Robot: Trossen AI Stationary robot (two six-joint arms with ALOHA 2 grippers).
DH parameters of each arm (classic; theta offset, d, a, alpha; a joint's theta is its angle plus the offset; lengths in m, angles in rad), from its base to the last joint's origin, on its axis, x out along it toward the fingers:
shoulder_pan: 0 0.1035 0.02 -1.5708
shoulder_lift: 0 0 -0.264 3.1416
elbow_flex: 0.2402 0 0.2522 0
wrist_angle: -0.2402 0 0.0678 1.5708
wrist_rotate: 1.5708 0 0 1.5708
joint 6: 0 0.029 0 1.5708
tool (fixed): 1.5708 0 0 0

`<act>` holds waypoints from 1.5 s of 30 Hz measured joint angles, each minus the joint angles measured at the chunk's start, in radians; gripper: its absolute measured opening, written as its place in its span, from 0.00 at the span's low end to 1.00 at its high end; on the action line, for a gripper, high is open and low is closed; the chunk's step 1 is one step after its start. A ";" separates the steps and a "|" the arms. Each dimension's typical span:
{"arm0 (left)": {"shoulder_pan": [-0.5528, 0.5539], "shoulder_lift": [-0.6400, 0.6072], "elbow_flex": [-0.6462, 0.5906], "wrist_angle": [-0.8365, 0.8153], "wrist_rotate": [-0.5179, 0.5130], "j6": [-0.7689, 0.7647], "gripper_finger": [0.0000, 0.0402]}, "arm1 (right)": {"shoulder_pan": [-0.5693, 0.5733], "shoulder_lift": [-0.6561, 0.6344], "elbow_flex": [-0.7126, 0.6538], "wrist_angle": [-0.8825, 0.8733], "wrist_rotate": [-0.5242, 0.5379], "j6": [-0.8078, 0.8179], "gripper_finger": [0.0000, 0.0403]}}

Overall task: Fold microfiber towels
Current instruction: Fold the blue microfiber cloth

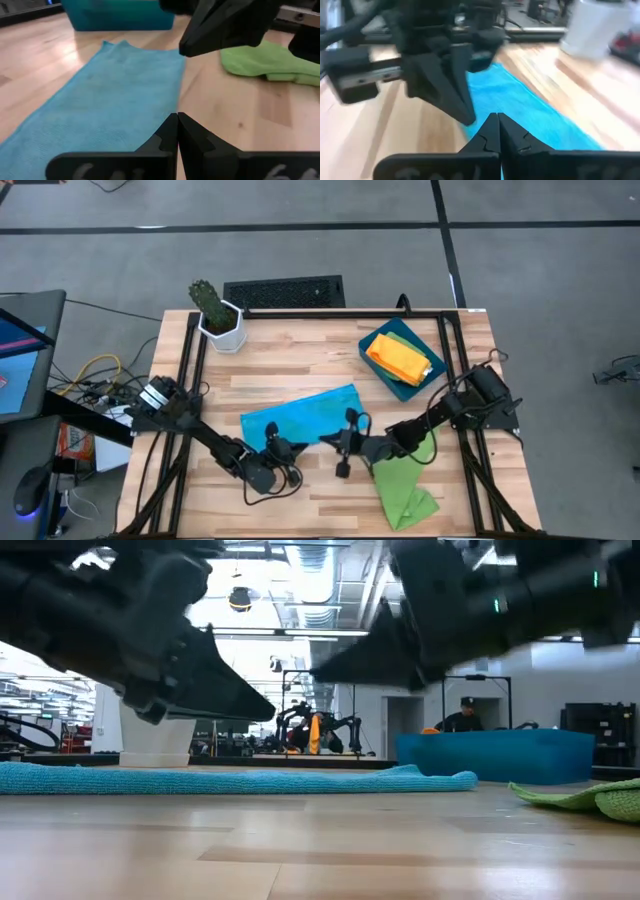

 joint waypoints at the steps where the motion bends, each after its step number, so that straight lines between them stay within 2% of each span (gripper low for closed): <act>1: 0.006 0.000 -0.002 -0.002 0.001 0.005 0.00 | -0.001 0.008 -0.036 0.053 0.004 0.029 0.04; 5: 0.029 0.000 -0.015 -0.019 0.000 0.023 0.00 | -0.002 0.045 -0.158 0.176 0.062 0.122 0.04; 10: 0.058 0.005 -0.020 -0.019 0.021 0.014 0.00 | -0.010 0.046 -0.239 0.202 0.088 0.230 0.02; 17: 0.066 0.008 -0.021 -0.049 0.028 -0.028 0.00 | -0.005 0.047 -0.255 0.147 0.113 0.275 0.04; 20: 0.065 0.036 -0.020 -0.044 0.029 -0.046 0.00 | -0.008 0.086 -0.255 0.146 0.126 0.290 0.03; 26: 0.065 0.111 -0.016 -0.013 0.051 -0.113 0.00 | -0.006 0.191 -0.246 0.267 0.156 0.310 0.05; 30: 0.065 0.118 -0.014 -0.012 0.064 -0.119 0.00 | 0.001 0.206 -0.247 0.295 0.163 0.302 0.06; 36: 0.052 -0.001 -0.014 -0.032 0.092 -0.018 0.00 | 0.008 0.203 -0.247 0.288 0.166 0.303 0.02; 40: 0.029 -0.114 -0.014 -0.065 0.069 0.062 0.00 | 0.009 0.205 -0.247 0.290 0.168 0.304 0.05; 42: 0.003 -0.158 -0.014 -0.132 0.074 0.079 0.00 | 0.009 0.206 -0.247 0.294 0.170 0.304 0.06; 45: -0.067 -0.172 -0.030 -0.278 0.029 -0.047 0.00 | 0.009 0.206 -0.247 0.297 0.170 0.305 0.05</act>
